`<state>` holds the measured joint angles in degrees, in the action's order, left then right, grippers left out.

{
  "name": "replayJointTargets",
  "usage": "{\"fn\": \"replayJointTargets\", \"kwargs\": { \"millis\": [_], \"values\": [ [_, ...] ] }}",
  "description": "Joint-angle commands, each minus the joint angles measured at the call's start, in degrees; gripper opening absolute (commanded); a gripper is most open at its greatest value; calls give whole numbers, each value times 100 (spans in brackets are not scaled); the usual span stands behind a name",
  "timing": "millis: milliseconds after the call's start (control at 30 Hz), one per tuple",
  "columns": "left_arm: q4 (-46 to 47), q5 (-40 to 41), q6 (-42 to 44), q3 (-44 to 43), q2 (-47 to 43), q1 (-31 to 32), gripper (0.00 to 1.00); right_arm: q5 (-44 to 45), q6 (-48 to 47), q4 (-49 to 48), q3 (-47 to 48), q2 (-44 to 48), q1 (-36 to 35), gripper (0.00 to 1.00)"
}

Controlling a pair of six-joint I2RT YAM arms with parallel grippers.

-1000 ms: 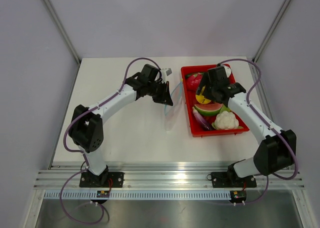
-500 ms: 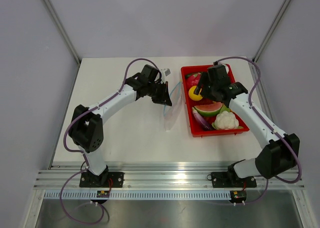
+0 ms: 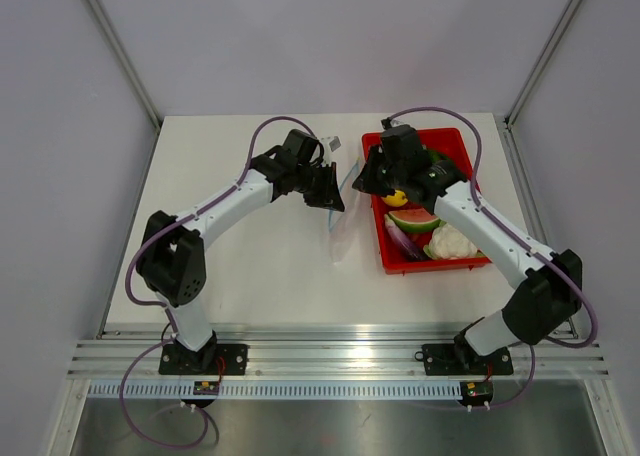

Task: Place the food in the zip-top bag and seal the zipper
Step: Adjust the zipper food storage bag at the center of the board.

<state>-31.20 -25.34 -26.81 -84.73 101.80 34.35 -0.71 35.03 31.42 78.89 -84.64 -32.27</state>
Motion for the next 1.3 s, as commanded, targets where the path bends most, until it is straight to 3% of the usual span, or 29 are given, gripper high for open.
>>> {"fn": "replayJointTargets", "kwargs": {
  "millis": [0,233,467,700,767,967,1167,1233,1267],
  "values": [
    [176,82,-35,0,-336,54,0,-359,83,-215,310,-262,-104,15],
    [176,170,0,79,-432,81,0,-219,4,127,645,-878,-165,14],
    [-184,608,272,-61,-538,107,0,544,-57,1014,1049,-1494,-165,12],
    [-492,1207,483,-88,-714,125,0,1037,-13,1252,1040,-1634,-165,22],
    [-536,1347,501,-53,-740,151,0,1117,-40,1288,1023,-1704,-165,32],
    [-536,1637,527,35,-714,274,0,1073,-13,1182,953,-1845,-165,48],
    [-510,1831,449,141,-635,441,0,1152,13,1121,812,-1951,-165,50],
    [-370,1866,387,272,-670,459,5,1169,13,1068,768,-1942,-165,50],
    [-308,1919,317,325,-696,459,13,1187,22,1051,707,-1925,-165,51]
  ]
}}
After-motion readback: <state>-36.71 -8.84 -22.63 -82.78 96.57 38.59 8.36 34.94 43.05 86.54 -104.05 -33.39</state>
